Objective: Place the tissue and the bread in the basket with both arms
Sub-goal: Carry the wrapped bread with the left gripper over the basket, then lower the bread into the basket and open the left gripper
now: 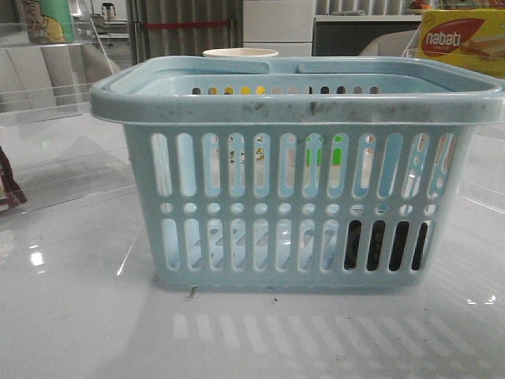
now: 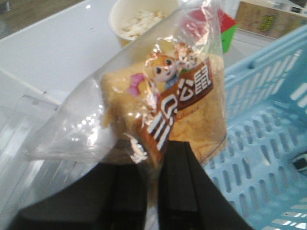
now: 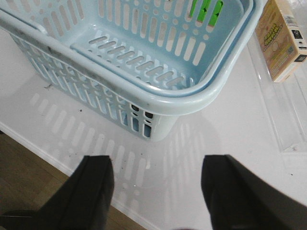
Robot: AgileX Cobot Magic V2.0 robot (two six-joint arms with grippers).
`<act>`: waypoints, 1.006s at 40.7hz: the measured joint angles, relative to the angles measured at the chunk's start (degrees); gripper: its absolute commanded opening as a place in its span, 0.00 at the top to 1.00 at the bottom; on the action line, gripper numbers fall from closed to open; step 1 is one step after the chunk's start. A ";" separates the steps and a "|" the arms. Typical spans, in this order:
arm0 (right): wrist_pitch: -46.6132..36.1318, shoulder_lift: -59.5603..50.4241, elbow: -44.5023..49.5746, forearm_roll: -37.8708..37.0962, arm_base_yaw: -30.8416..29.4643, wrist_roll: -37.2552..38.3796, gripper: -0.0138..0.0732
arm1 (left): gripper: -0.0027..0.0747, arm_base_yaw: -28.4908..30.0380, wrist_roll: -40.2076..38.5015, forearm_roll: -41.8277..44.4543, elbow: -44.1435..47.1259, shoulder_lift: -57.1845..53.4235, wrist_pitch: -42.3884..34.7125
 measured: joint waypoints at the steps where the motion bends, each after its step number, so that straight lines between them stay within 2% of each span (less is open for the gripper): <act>1: 0.00 0.00 0.00 0.00 0.00 0.00 0.26 | 0.77 -1.37 0.15 0.00 0.00 0.00 0.00; 10: 0.00 0.00 0.00 0.00 0.00 0.00 0.26 | 0.77 -11.06 1.32 0.00 0.00 2.08 0.00; 17: 0.00 0.00 0.00 0.00 0.00 0.00 0.26 | 0.77 -15.99 1.65 0.00 0.00 5.50 0.00; 25: 0.00 0.00 0.00 0.00 0.00 0.00 0.26 | 0.77 -18.07 1.65 0.00 0.00 10.05 0.00; 41: 0.00 0.00 0.00 0.00 0.00 0.00 0.26 | 0.76 -18.20 1.65 -0.11 0.00 18.46 -0.19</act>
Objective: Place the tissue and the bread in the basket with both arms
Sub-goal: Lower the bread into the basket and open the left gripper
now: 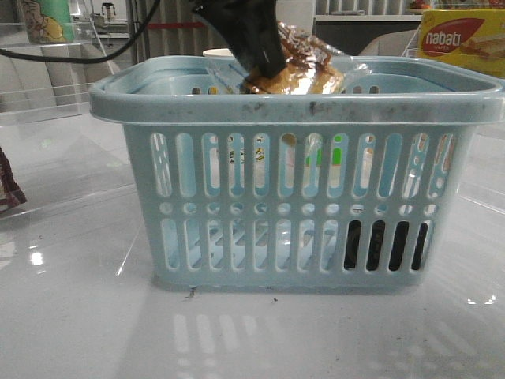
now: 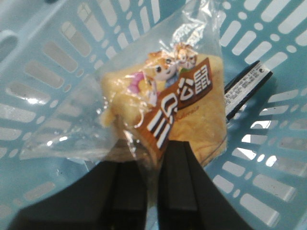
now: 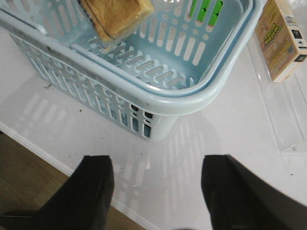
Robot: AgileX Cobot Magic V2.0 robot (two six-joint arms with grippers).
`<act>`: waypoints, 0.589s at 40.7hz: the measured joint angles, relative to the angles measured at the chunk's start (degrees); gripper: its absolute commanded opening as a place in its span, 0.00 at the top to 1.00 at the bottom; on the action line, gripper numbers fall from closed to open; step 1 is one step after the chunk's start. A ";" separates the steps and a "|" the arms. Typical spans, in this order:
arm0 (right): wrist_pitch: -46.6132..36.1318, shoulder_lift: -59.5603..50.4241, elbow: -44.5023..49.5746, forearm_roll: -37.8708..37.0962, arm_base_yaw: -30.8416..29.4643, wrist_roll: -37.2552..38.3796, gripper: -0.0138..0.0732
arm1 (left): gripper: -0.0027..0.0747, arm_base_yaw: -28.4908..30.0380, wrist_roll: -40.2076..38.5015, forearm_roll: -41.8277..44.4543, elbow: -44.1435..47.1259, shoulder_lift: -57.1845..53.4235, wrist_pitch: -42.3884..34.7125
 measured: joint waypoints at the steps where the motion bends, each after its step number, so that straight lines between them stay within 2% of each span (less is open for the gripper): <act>1: 0.00 0.00 0.00 0.00 0.00 0.00 0.26 | 0.76 0.00 0.00 0.00 0.00 0.25 0.00; 5: 0.00 0.00 0.00 0.00 0.00 0.00 0.26 | 0.72 0.00 0.00 0.00 0.00 1.40 -0.12; 15: 0.00 0.00 0.00 0.00 0.00 0.00 0.26 | 0.40 0.00 0.00 0.12 0.00 3.08 -0.58; 24: 0.00 0.00 0.00 0.00 0.00 0.00 0.26 | 0.39 0.00 0.00 0.12 0.00 3.08 -0.94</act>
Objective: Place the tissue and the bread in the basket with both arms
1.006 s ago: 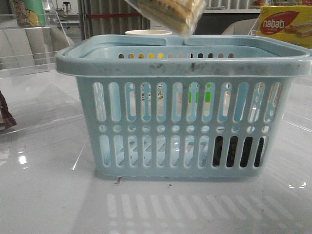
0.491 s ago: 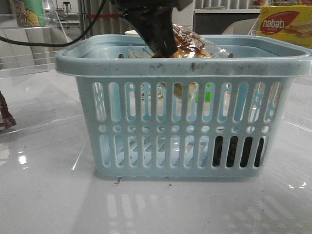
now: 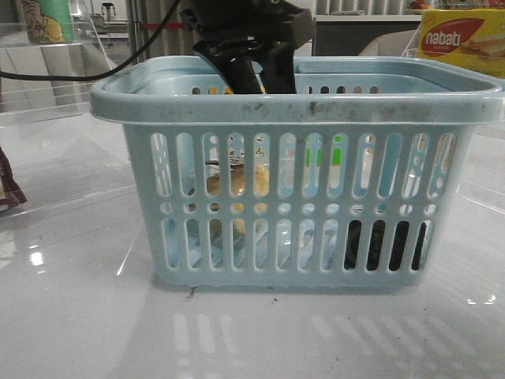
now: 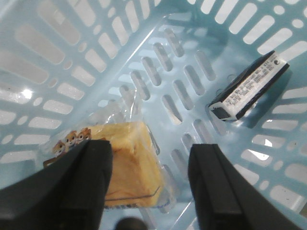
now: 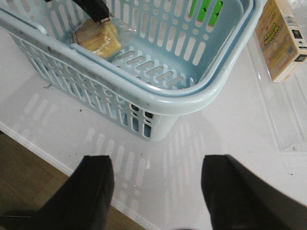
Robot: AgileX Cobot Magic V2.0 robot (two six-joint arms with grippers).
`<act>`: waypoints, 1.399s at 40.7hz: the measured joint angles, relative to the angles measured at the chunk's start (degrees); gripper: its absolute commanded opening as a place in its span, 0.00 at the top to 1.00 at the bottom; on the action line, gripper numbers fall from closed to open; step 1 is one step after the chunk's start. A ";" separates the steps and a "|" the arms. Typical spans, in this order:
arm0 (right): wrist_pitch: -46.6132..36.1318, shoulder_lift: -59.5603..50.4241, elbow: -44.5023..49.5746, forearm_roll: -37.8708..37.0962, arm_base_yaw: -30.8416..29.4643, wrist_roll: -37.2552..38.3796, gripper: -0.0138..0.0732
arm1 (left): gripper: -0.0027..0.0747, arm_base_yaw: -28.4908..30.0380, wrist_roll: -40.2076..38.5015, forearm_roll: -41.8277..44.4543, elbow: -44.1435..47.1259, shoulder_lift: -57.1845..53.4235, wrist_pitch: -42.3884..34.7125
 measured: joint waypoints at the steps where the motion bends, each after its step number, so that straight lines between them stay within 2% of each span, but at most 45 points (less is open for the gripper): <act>1: 0.00 0.00 0.00 0.00 0.00 0.00 0.26 | 0.39 0.00 0.00 0.00 0.00 0.00 0.00; 13: 0.00 0.00 0.00 0.00 0.00 0.00 0.26 | 0.39 0.00 0.00 0.00 0.00 -1.50 0.33; 28: 0.00 0.00 0.00 0.00 0.00 0.00 0.26 | 0.39 0.00 0.00 -0.30 2.28 -17.32 2.40; 45: 0.00 0.00 0.00 0.00 0.00 0.00 0.26 | 0.39 0.00 0.00 -0.30 20.75 -37.61 2.55; 57: 0.00 0.00 0.00 0.00 0.00 0.00 0.26 | 0.39 0.00 -1.85 -0.18 37.84 -55.23 -3.60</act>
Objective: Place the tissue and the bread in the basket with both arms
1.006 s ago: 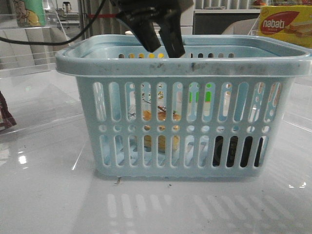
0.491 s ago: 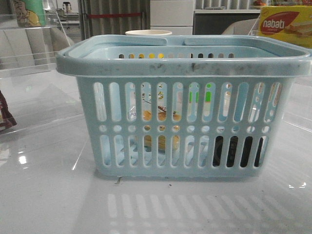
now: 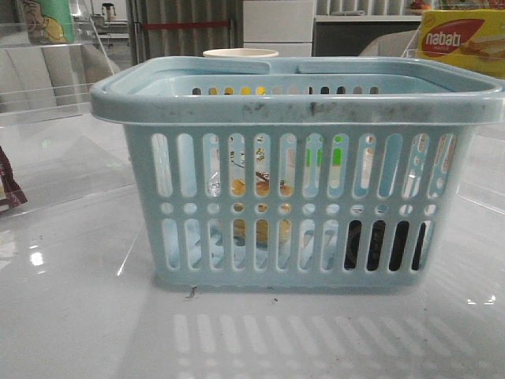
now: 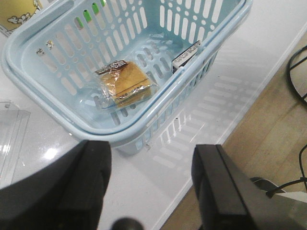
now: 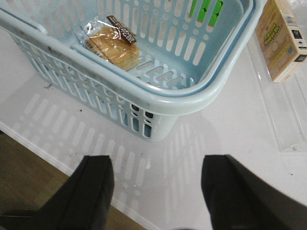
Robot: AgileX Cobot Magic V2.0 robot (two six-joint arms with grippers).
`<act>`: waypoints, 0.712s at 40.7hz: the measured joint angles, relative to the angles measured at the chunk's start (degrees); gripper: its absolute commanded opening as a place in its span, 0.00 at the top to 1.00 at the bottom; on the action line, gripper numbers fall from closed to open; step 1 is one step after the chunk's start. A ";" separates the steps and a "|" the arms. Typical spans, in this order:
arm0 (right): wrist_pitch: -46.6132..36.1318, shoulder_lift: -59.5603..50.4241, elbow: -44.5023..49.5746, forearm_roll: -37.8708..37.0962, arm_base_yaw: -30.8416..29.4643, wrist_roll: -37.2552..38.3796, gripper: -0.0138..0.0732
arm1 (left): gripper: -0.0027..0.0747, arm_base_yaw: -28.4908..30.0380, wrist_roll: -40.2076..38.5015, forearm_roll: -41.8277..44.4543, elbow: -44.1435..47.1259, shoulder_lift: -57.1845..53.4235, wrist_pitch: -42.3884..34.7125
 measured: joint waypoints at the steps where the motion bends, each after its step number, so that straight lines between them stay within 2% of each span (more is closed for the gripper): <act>1: 0.00 0.00 0.00 0.00 0.00 0.00 0.26 | 0.39 0.00 -0.43 0.13 1.52 -1.21 -0.47; 17: 0.12 0.00 0.00 0.00 0.00 0.00 0.26 | 0.39 0.00 -3.96 2.63 17.29 -19.76 -5.92; 25: 0.36 0.00 0.00 -0.30 0.00 0.00 0.26 | 0.39 0.00 -4.18 2.66 19.42 -21.27 -6.05; 29: 0.36 0.00 0.00 -0.90 0.00 0.00 0.26 | 0.43 0.00 -4.18 2.76 19.53 -21.27 -6.05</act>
